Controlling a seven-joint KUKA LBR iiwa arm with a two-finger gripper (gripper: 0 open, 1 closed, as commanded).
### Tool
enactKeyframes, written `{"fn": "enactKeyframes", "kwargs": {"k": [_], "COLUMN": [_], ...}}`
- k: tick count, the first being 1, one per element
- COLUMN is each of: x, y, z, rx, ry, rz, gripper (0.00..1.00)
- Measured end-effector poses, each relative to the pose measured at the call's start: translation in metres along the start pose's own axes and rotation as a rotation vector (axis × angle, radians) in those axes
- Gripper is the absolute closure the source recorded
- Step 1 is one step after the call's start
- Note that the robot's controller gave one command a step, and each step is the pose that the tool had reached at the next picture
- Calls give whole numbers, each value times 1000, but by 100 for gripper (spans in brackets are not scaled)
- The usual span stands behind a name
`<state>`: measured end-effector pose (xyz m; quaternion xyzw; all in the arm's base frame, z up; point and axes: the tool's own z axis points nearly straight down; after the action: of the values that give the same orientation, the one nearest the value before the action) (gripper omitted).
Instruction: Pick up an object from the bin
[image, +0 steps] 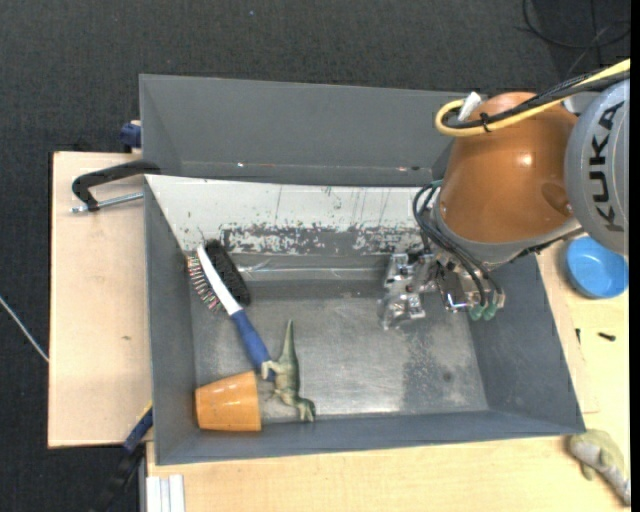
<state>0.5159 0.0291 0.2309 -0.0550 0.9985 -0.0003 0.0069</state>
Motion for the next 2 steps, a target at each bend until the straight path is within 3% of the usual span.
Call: {"fn": "enactKeyframes", "kwargs": {"k": [1, 2], "x": [-52, -77], "y": [-32, 67], "z": [76, 50], "rx": [-1, -5], "ry": [10, 5], "rz": [191, 321], "gripper": [100, 100]}}
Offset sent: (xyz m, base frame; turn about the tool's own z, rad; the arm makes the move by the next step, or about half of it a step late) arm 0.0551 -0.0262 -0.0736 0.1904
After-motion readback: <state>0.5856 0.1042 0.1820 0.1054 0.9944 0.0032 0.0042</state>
